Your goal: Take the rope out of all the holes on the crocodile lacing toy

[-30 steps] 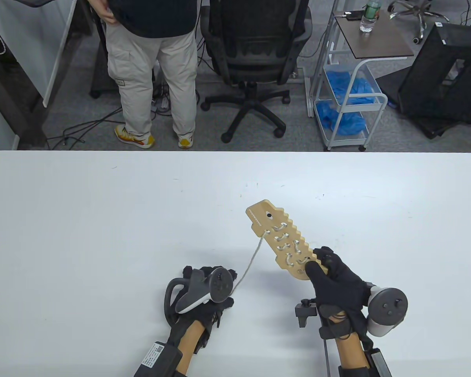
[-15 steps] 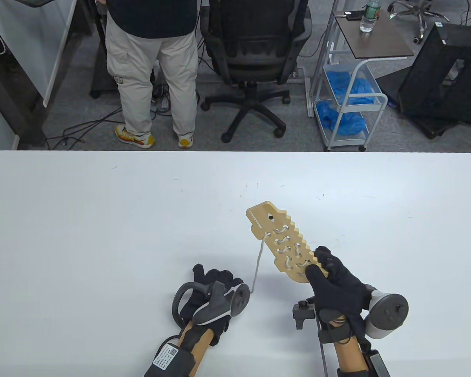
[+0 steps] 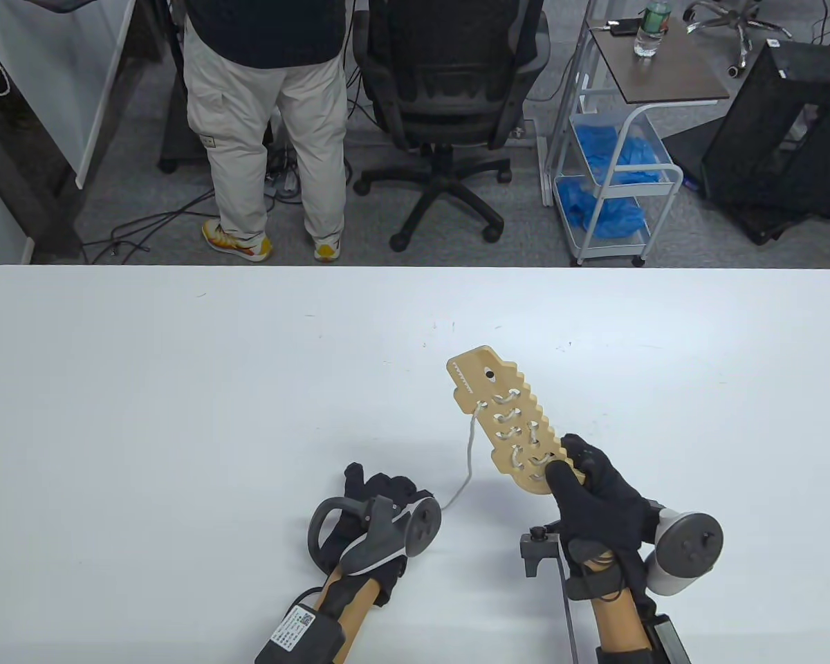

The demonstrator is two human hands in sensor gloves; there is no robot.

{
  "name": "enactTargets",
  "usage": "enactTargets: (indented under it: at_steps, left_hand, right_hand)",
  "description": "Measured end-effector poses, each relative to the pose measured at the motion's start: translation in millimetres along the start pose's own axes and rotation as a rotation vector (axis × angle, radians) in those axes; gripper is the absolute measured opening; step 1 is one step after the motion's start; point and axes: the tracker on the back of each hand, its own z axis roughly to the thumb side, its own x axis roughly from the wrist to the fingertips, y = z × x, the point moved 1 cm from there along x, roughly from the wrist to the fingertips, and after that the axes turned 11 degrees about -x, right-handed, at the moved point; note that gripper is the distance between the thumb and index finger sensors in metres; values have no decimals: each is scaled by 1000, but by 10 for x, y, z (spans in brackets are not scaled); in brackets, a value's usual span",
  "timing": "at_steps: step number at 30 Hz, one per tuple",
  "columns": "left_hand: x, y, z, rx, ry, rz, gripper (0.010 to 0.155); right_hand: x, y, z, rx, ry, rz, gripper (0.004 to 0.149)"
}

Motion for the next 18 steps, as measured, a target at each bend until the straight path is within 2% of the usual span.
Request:
enactTargets:
  at_steps: [6,9,11,15,18]
  left_hand:
    - [-20,103,-98,-72,14,47,47]
    - [-38,164,-140,-138,13,82,49]
    - [-62,233,-194,-203,12,136,51]
    - [-111,345,-332,-308,26,232,60]
    - [-149,414,-420,-338,31,309,55]
  right_hand:
    - [-42,56,-223,-72,126,-12,42]
    - [-70,140,-308,-247,136,43,42]
    - [-101,198,-367,-344,163,58,42]
    - [-152,306,-469,-379,229,96,42]
    - [-177,368,-509,-395,255,123,42]
